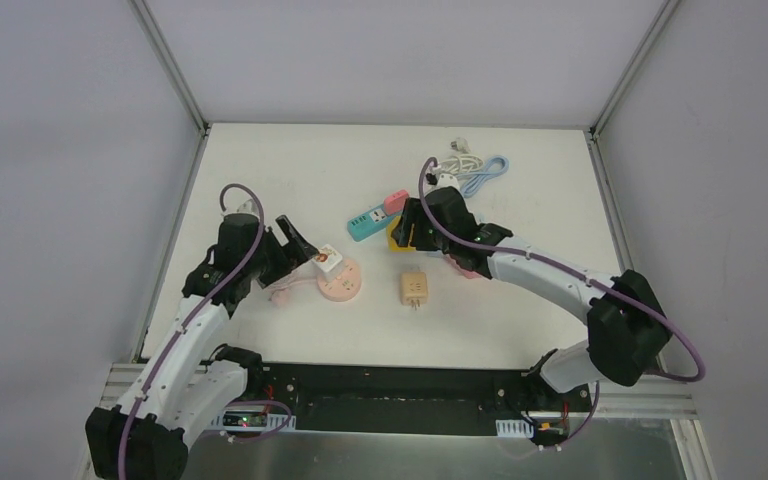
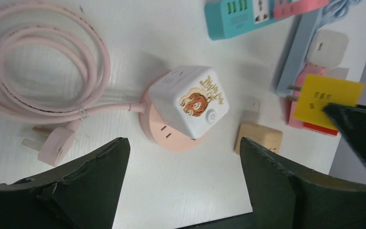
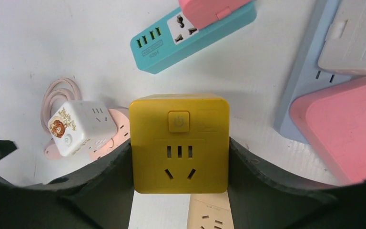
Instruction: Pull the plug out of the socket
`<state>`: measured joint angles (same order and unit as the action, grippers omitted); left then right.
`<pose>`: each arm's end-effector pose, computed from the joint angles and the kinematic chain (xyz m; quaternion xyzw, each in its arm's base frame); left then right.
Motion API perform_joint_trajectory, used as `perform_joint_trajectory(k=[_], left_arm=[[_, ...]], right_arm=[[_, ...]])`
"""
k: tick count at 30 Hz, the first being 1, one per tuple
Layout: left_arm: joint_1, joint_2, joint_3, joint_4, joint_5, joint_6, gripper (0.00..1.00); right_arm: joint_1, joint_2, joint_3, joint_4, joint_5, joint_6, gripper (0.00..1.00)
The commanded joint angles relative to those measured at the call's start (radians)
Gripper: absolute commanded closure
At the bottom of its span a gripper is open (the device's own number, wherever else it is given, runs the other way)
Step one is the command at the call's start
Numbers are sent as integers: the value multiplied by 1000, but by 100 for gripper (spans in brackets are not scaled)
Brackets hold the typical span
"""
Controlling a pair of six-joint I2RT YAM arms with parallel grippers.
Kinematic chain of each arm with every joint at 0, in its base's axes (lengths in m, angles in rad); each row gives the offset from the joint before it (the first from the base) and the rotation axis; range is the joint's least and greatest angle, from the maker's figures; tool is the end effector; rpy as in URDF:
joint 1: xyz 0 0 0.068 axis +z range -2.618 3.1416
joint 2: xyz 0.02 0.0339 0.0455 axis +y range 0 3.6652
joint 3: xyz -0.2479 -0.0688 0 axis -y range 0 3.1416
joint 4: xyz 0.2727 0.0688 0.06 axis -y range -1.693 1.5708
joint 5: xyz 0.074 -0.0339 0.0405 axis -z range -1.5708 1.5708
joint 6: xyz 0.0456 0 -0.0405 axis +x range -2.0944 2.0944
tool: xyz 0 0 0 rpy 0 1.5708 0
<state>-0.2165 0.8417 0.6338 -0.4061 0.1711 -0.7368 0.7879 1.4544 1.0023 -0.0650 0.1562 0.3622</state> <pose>0.2242 -0.0573 0.2323 -0.1895 0.8648 -0.2778 0.3727 0.2633 0.2546 0.2357 -0.1437 0.8506 0.2160 0.4573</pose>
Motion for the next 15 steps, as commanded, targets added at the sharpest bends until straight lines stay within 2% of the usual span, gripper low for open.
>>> perform_joint_trajectory(k=[1,5,10,13,15], left_arm=[[-3,-67,82,-103,-95,54,9],[-1,-116,75,-162,-159,68,1],[-1,-139,61,-217,-211,71,1],[-1,-134,59,-230,-214,72,1],[-1,-123,54,-229,-213,61,1]], right_arm=[[-26,59,27,-6,-75,105,94],[-48,134,49,22,-199,117,85],[-68,220,82,19,-280,133,76],[-82,241,82,6,-299,145,61],[-85,235,77,-4,-281,147,46]])
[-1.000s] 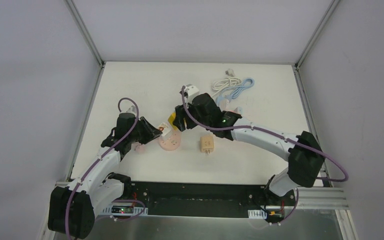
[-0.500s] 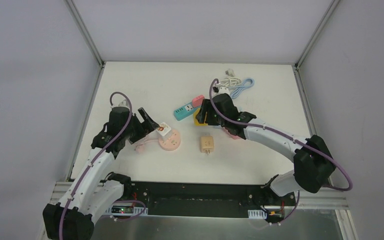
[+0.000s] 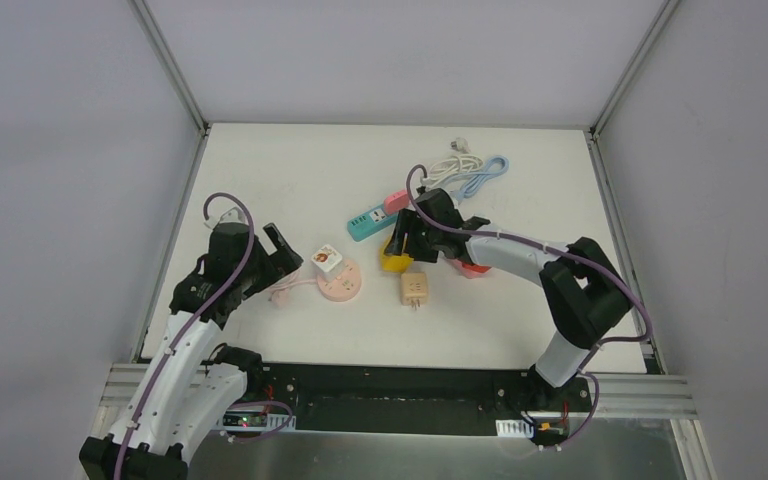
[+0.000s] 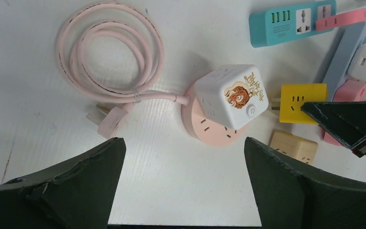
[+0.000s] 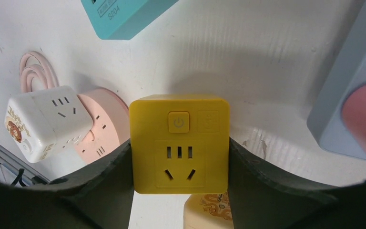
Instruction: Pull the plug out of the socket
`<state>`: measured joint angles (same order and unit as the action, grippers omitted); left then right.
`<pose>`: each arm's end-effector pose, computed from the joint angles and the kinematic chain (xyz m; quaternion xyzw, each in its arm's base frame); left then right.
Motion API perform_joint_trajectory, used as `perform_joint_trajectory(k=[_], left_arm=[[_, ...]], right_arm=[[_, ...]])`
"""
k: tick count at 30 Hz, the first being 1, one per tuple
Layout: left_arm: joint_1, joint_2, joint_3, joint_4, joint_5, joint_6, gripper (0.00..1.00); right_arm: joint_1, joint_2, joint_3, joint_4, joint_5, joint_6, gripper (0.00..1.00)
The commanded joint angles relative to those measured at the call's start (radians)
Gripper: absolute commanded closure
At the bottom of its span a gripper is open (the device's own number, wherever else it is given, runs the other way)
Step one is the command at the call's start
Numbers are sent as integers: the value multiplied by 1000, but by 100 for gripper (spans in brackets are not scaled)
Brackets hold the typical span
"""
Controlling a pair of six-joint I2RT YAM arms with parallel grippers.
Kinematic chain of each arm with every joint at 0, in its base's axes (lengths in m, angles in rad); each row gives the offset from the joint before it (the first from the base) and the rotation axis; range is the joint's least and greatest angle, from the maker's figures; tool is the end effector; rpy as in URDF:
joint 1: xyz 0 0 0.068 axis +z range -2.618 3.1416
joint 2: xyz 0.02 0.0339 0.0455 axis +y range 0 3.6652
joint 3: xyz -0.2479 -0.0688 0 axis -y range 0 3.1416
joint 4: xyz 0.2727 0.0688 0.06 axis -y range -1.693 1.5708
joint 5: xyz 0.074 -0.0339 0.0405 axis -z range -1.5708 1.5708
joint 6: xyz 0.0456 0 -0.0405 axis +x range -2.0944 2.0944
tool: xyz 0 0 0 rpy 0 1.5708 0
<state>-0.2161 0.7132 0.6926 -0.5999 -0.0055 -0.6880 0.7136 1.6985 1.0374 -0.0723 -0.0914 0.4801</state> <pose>0.1990 -0.0434 0.2605 -0.2091 0.8643 -0.1976 0.4126 0.2939 0.2600 0.1594 -0.1248 0.9043 0.2628 0.3125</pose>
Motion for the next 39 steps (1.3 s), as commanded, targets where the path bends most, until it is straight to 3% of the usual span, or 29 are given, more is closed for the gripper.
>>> perform_joint_trajectory(k=[1,4,8,13,20,22,29,39], left_arm=[[-2,15,-10,-31,-30,6,1],[-2,49,-21,-16,-7,-10,1],[-2,90,-33,-7,4,-26,2],[-2,105,-45,9,36,-27,6],[-2,127,-99,60,111,-45,30],[-2,137,-110,71,123,-49,32],[-2,187,-112,114,167,-57,32],[-1,275,-173,195,173,-116,45]], right_arm=[[-10,-15,42,-7,-23,26,36],[-10,-39,45,-25,10,9,18],[-10,-69,61,-50,24,-38,9],[-9,-115,67,-58,55,-63,6],[51,-143,84,-35,83,-125,6],[91,-128,112,-31,115,-151,6],[227,22,259,-29,132,-185,6],[332,241,480,-137,236,-251,6]])
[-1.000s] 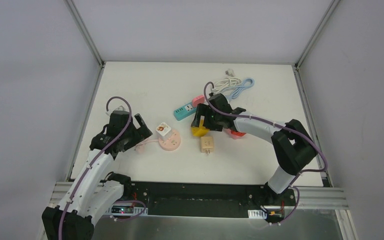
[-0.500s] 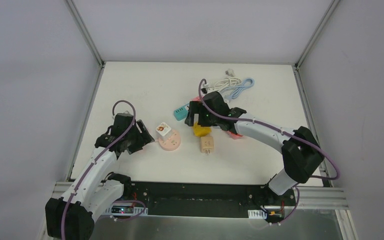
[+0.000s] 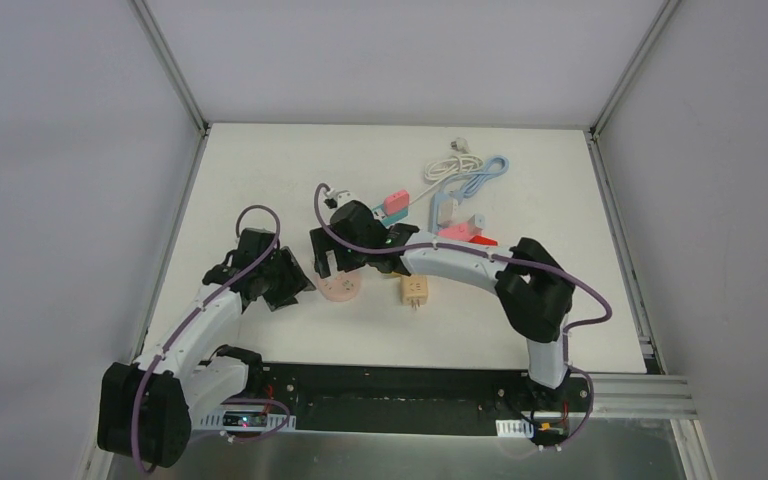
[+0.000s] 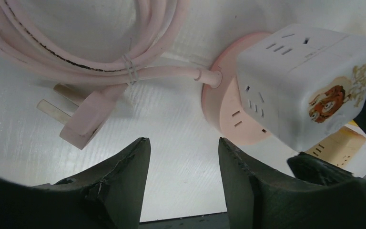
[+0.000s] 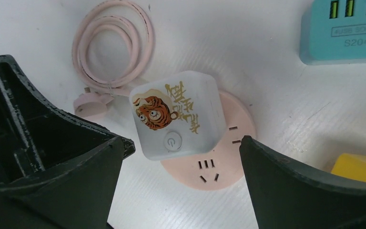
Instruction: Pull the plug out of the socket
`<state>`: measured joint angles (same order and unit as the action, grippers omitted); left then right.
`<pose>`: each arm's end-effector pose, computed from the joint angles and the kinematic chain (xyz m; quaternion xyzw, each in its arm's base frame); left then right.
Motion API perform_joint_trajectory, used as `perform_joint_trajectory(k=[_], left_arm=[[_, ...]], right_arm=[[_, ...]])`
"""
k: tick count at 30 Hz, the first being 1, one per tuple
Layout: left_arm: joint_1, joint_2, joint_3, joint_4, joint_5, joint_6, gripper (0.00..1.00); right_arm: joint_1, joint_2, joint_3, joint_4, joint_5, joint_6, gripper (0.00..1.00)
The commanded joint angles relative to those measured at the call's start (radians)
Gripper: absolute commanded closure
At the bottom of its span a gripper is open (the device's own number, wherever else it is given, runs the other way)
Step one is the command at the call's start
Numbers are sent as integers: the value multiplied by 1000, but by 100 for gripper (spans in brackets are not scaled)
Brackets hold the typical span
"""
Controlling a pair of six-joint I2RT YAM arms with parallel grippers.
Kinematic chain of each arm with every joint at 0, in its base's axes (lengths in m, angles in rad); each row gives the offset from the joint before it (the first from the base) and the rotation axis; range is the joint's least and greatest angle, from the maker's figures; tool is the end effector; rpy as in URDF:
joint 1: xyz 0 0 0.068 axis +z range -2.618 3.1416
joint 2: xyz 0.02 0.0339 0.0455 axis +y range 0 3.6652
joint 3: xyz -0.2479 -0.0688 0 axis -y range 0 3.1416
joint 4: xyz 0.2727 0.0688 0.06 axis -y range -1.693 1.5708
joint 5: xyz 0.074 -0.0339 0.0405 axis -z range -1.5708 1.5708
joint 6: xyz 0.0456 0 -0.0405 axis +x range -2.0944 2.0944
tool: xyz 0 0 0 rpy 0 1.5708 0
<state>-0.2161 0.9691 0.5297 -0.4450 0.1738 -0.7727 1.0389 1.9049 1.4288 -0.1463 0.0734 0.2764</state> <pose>0.2204 -0.0565 0.1642 -0.2296 0.9101 -0.2310 0.2563 0.2404 0.4019 0.2064 -0.3153 0.8315 0.2531 0.3811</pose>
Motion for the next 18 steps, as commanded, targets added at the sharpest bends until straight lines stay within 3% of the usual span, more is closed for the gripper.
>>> perform_joint_trajectory(k=[1,6,11,18], left_arm=[[-1,27,-11,44,-8,-34,45],[0,53,-44,131,37,-88,47],[-2,108,-110,321,134,-194,54],[-2,133,-168,409,129,-188,56]], right_arm=[[7,45,98,-72,71,-55,6],[20,72,117,-82,62,-107,6],[26,92,130,-76,43,-140,13],[26,142,172,-89,-26,-150,22]])
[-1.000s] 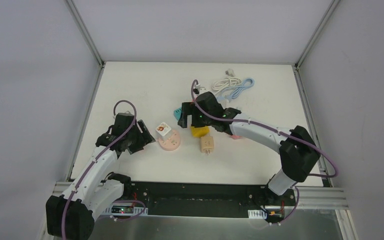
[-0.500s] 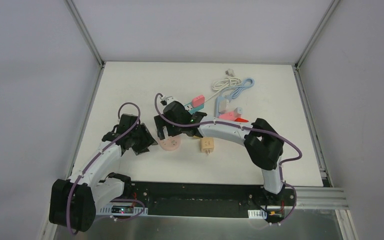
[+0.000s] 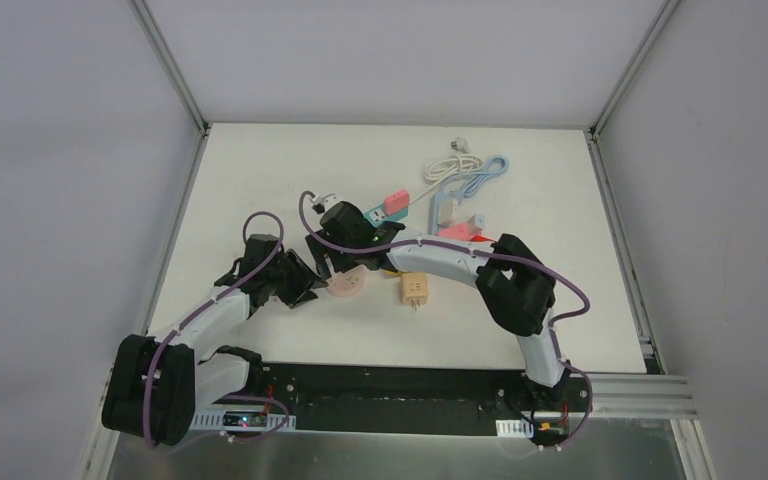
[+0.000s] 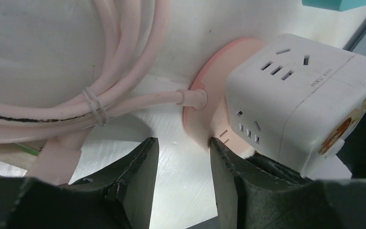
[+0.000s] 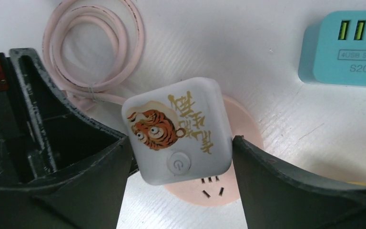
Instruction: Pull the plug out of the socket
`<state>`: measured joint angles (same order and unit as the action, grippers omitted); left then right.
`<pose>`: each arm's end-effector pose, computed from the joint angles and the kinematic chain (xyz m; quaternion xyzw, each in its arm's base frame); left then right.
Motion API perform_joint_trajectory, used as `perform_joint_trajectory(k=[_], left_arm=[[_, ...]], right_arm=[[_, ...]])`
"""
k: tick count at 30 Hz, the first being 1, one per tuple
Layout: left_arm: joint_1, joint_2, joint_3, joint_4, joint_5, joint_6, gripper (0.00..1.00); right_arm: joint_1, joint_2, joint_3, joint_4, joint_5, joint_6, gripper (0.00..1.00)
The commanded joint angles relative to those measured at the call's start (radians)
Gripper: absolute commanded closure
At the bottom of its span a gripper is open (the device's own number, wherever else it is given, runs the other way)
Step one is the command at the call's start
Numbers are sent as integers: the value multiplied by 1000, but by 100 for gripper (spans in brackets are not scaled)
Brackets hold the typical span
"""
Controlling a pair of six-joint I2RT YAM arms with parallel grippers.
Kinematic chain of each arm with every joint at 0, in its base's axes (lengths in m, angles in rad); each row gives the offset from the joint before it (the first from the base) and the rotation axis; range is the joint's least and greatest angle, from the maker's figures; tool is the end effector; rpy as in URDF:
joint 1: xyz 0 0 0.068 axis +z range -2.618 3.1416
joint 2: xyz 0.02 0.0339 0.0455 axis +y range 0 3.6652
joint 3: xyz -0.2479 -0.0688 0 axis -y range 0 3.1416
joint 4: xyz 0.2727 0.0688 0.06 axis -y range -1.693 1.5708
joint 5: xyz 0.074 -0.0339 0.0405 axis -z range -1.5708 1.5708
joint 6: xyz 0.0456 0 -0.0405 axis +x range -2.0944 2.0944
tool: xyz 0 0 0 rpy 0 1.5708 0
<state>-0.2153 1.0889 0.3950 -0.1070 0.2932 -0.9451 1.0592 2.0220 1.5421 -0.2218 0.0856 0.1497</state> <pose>0.2268 -0.0631 0.1204 -0.2760 0.8761 -0.3169 0.2365 0.2428 0.4244 0.1868 -0.3819 0.8220 0.2071 0.3681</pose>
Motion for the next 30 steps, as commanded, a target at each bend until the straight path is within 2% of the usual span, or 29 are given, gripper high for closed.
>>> perform_joint_trajectory(k=[1,6,10,12,21,23,24,27,30], left_arm=[[-2,17,-40,72,4,-12,57],[-2,32,-87,105,-5,-11,59],[-2,53,-108,127,-18,-10,62],[-2,56,-116,136,-20,-15,63],[-3,55,-145,162,-44,-35,63],[-2,60,-151,161,-45,-33,67],[-2,61,-151,152,-47,-28,69],[-2,61,-157,127,-52,-13,74],[-2,45,-165,112,-60,-7,77]], right_arm=[[6,31,67,-20,-43,-27,24],[3,58,100,-45,-43,-39,35],[0,55,104,-34,-43,-33,60],[-2,41,98,-14,-50,-19,65],[-4,16,113,-3,-59,209,87],[-6,9,92,26,-76,178,86],[-6,5,86,39,-77,145,80],[-20,1,97,30,-113,54,52],[-46,-3,109,16,-172,-18,34]])
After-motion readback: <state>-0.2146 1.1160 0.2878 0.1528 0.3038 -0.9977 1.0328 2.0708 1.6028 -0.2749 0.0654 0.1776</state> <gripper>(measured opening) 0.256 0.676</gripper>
